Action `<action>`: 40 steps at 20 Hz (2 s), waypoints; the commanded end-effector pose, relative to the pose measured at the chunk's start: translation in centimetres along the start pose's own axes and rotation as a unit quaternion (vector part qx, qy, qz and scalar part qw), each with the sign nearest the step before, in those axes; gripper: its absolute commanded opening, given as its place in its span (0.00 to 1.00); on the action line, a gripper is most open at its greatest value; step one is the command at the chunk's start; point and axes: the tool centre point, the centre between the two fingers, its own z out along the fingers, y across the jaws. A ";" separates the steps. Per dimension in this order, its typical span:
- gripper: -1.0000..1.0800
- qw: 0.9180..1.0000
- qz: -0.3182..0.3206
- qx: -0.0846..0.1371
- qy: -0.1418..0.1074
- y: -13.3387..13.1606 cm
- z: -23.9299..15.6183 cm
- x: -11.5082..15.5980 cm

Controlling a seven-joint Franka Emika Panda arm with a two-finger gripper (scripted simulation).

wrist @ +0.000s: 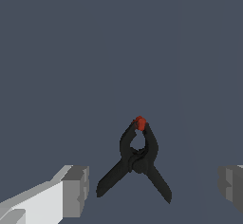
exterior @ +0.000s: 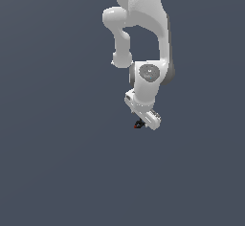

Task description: Pick up the object and move it to a goal position.

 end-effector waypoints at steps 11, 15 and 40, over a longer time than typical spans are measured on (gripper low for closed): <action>0.96 0.999 0.047 0.001 0.002 -0.4 0.8 -1.0; 0.96 0.999 0.045 0.001 0.002 -0.4 1.1 -1.0; 0.00 0.999 0.047 0.001 0.002 -0.4 5.8 -1.0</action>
